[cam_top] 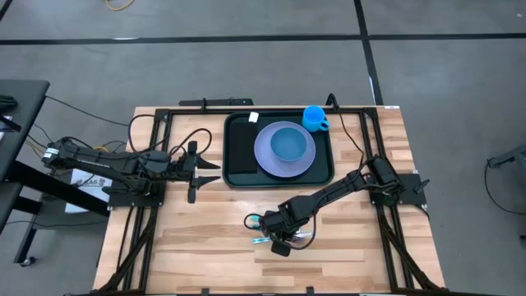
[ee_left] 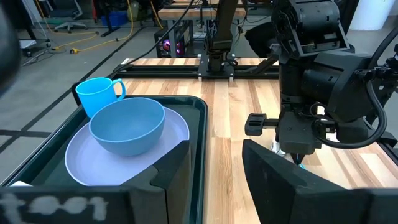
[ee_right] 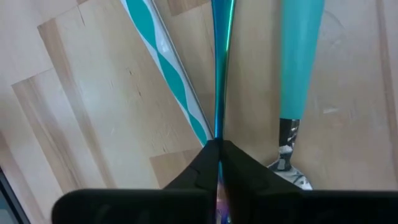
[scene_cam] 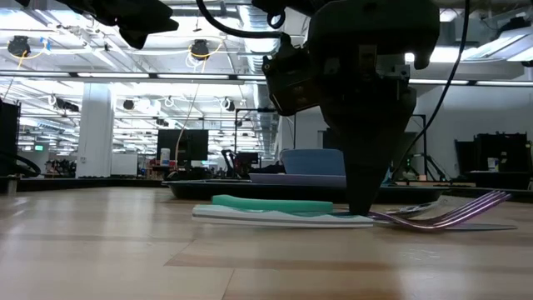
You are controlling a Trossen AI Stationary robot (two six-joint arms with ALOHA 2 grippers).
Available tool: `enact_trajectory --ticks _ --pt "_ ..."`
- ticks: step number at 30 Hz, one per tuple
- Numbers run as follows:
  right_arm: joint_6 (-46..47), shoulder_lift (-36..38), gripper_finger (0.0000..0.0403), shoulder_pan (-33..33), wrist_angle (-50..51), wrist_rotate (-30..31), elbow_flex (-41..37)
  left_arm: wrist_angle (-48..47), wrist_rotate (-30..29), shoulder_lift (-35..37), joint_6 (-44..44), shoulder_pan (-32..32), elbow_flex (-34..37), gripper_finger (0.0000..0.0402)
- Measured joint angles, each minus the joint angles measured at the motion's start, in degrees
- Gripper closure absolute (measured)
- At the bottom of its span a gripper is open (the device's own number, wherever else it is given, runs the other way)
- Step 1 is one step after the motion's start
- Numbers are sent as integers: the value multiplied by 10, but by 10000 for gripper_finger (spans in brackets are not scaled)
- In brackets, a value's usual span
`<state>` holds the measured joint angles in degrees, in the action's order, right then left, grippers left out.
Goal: Set up tray
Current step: Put the blue fork on the black napkin on the black tray
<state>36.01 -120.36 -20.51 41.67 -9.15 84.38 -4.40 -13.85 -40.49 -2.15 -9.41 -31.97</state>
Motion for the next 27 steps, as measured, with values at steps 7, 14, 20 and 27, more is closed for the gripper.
enact_trajectory --ticks 7,14,20,27 --pt "0 0 400 0 0 0 0 0 0 0 0 0 0 267" --pt "0 0 401 0 0 0 0 0 0 0 0 0 0 267" --pt "-4 -3 403 0 43 5 27 0 0 0 0 0 0 267" --pt "-14 -3 402 0 98 6 76 0 0 0 0 0 0 267"
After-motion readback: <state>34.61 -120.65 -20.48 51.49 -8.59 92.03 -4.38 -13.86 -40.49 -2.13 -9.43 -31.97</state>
